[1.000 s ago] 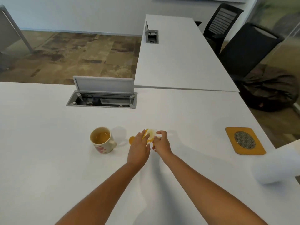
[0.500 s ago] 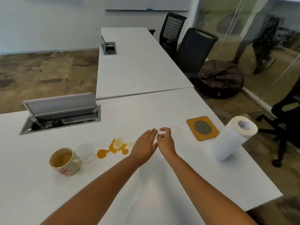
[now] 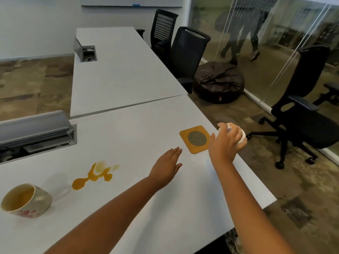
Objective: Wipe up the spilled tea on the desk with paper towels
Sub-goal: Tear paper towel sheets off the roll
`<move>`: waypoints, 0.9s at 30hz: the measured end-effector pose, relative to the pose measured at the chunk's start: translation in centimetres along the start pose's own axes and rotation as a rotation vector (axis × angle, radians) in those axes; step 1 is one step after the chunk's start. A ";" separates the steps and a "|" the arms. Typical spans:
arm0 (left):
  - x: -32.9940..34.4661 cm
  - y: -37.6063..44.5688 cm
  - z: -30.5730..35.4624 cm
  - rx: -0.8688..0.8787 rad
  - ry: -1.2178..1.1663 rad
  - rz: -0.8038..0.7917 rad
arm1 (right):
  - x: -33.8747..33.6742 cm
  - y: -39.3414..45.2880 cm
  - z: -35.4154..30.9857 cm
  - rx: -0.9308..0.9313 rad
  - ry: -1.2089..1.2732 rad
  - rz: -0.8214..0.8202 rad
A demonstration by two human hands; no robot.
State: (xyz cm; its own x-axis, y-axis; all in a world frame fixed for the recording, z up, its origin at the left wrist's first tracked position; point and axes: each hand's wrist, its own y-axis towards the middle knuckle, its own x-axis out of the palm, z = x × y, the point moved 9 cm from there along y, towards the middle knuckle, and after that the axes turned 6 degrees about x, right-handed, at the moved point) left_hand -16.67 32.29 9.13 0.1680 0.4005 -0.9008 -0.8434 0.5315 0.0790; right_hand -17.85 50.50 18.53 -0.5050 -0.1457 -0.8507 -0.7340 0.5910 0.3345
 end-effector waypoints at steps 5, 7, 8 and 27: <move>1.1 0.6 -0.4 -0.036 0.006 -0.044 | 2.8 0.9 4.5 0.068 -0.008 -0.128; 2.0 0.3 -0.8 -0.062 -0.001 -0.071 | 3.5 0.4 5.4 0.038 -0.052 -0.130; 2.3 0.2 -0.8 -0.079 -0.023 -0.076 | 3.6 0.3 5.7 0.024 -0.075 -0.116; -6.0 3.9 -0.6 0.204 0.259 0.120 | 5.7 -2.7 -4.3 -0.519 0.342 -0.666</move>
State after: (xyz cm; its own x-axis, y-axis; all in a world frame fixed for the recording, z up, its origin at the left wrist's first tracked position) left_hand -21.23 31.53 14.60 -0.0835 0.2808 -0.9561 -0.7255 0.6407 0.2515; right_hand -20.71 44.69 14.53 0.0503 -0.6051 -0.7945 -0.9925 -0.1189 0.0277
